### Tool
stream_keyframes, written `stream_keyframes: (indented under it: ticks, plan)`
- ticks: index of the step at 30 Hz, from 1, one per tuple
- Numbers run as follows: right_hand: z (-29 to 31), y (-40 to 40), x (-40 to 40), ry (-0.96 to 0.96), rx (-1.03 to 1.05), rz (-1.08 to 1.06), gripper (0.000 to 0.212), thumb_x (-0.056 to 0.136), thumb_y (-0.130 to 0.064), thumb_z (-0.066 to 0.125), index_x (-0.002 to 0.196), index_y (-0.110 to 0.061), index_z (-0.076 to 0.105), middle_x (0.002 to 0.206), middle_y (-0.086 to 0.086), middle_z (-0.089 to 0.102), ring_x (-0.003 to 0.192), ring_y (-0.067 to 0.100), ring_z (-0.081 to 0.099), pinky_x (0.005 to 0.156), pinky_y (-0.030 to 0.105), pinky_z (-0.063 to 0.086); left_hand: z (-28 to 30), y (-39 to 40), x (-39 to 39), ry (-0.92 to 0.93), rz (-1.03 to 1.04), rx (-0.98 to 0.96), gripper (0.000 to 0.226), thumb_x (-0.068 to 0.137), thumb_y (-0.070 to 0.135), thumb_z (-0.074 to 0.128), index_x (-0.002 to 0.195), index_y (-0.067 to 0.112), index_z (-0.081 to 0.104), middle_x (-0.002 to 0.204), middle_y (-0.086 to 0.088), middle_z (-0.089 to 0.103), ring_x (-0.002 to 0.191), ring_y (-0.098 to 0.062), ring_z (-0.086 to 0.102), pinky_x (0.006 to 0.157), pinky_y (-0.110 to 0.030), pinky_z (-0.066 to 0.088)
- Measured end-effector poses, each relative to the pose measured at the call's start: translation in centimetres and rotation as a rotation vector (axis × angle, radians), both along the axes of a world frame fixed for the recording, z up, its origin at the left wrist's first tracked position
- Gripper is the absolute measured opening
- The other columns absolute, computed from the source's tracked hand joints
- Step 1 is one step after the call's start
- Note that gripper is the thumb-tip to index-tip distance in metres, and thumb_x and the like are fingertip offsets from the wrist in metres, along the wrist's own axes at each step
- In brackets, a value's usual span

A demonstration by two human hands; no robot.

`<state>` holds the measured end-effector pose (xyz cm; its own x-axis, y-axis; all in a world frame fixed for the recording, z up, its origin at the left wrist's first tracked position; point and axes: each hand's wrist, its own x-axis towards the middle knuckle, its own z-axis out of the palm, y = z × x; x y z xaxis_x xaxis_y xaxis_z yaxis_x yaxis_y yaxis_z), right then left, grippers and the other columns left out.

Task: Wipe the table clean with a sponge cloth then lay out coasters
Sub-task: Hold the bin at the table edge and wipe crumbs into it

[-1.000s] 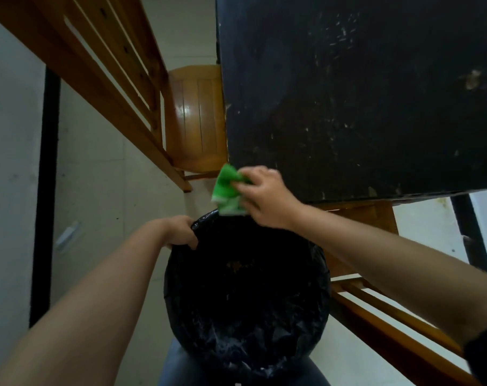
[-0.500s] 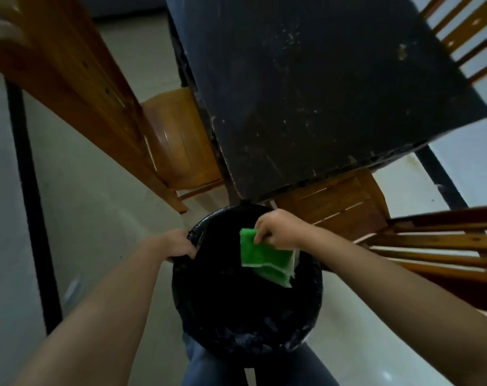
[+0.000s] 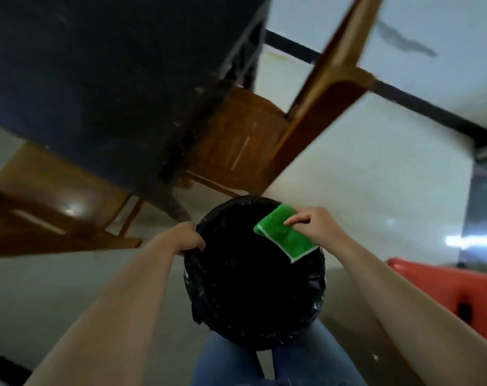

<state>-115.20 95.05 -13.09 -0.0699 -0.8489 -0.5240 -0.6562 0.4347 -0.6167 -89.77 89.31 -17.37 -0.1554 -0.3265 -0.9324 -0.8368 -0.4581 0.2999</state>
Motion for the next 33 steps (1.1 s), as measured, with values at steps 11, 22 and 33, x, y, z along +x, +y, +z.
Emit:
stream_keyframes:
  ticks: [11, 22, 33]
  plan:
    - [1.2, 10.3, -22.1, -0.044, -0.096, -0.781, 0.024, 0.084, 0.008, 0.053, 0.105, 0.003, 0.064, 0.087, 0.004, 0.058, 0.056, -0.002, 0.052, 0.049, -0.001, 0.037, 0.5, -0.9, -27.4, 0.036, -0.54, -0.057, 0.024, 0.084, 0.003, 0.052, 0.069, 0.011, 0.035, 0.067, -0.004, 0.033, 0.053, -0.017, 0.029, 0.051, -0.029, 0.022]
    - [2.6, 14.3, -43.9, -0.139, -0.196, -1.152, 0.019, 0.086, 0.003, 0.051, 0.09, -0.008, 0.066, 0.085, 0.008, 0.056, 0.062, 0.009, 0.049, 0.048, 0.006, 0.04, 2.5, -1.7, -53.9, -0.01, -0.632, -0.333, 0.01, 0.081, 0.004, 0.055, 0.074, 0.003, 0.048, 0.074, -0.012, 0.047, 0.078, -0.027, 0.049, 0.065, -0.033, 0.036]
    - [2.7, 7.1, -62.6, -0.4, -0.381, -1.502, 0.042, 0.082, 0.01, 0.05, 0.062, -0.017, 0.075, 0.061, -0.008, 0.066, 0.061, 0.007, 0.059, 0.059, 0.011, 0.045, 3.2, -9.4, -77.1, 0.059, -0.501, -0.383, 0.007, 0.077, -0.005, 0.053, 0.073, 0.0, 0.051, 0.078, -0.014, 0.051, 0.078, -0.03, 0.052, 0.066, -0.033, 0.047]
